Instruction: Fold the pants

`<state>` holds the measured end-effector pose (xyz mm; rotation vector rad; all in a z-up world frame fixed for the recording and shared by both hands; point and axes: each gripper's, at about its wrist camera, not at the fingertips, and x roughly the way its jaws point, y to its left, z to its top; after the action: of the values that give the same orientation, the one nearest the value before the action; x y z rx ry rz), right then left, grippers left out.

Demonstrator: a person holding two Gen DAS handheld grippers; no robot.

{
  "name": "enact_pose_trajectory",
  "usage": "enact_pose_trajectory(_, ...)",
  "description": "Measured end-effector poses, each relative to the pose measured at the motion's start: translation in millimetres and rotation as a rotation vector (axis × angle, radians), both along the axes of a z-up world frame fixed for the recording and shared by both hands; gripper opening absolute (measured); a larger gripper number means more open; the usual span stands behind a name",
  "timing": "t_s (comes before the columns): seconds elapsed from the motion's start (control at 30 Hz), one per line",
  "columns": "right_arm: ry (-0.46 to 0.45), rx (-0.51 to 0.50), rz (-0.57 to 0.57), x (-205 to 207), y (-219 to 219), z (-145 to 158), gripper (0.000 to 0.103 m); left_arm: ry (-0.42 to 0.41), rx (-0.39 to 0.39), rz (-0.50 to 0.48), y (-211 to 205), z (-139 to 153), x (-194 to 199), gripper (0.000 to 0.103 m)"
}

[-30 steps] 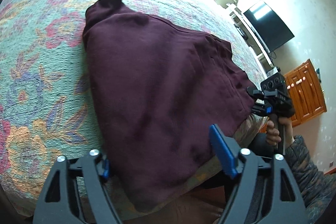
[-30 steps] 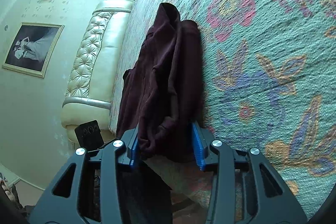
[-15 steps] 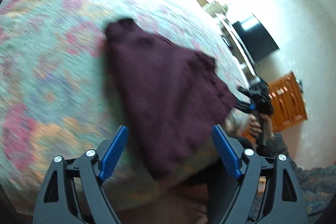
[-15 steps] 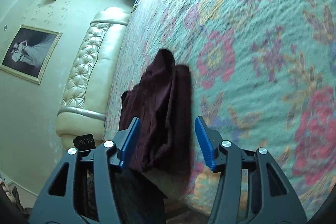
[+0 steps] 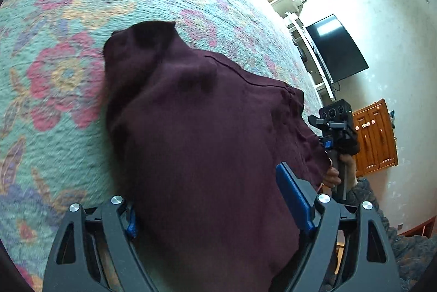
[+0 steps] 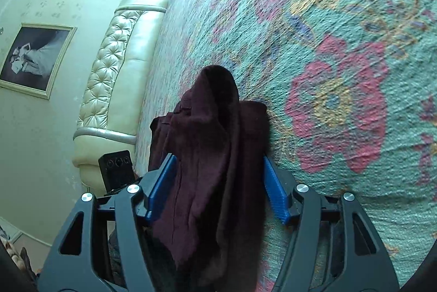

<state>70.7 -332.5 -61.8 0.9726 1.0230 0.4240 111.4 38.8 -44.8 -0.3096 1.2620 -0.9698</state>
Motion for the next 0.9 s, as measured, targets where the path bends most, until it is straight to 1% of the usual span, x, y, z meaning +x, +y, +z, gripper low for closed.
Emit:
enact_pose_trajectory(0.03, 0.003, -0.012, 0.010, 1, 2, 1, 0.060, -0.013, 0.023, 0.005, -1, 0, -1, 0.067)
enact_pose_trajectory(0.07, 0.014, -0.034, 0.020, 3, 4, 1, 0.047, -0.027, 0.049, 0.009, 0, 0, -3, 0.054)
enact_pose_trajectory(0.1, 0.030, -0.056, 0.029, 4, 6, -2, 0.041, -0.045, 0.077, 0.013, 0, 0, -4, 0.049)
enact_pose_trajectory(0.17, 0.035, -0.046, 0.027, 4, 11, -3, 0.033, -0.066, 0.090, 0.016, 2, 1, -6, 0.036)
enact_pose_trajectory(0.27, 0.016, -0.059, 0.026, 4, 15, 1, 0.027, -0.091, 0.100, 0.020, 5, 4, -7, 0.029)
enact_pose_trajectory(0.47, -0.019, -0.081, -0.001, -1, 20, 7, 0.021, -0.153, 0.146, 0.020, -7, 14, -11, 0.022)
enact_pose_trajectory(0.7, -0.058, -0.114, -0.001, 8, 28, 24, 0.019, -0.214, 0.174, 0.015, -14, 24, -8, 0.019)
enact_pose_trajectory(0.83, -0.079, -0.111, -0.015, 15, 27, 27, 0.019, -0.222, 0.158, 0.033, -13, 26, -2, 0.018)
enact_pose_trajectory(0.9, -0.092, -0.106, -0.026, 22, 26, 30, 0.019, -0.225, 0.155, 0.051, -13, 29, 8, 0.018)
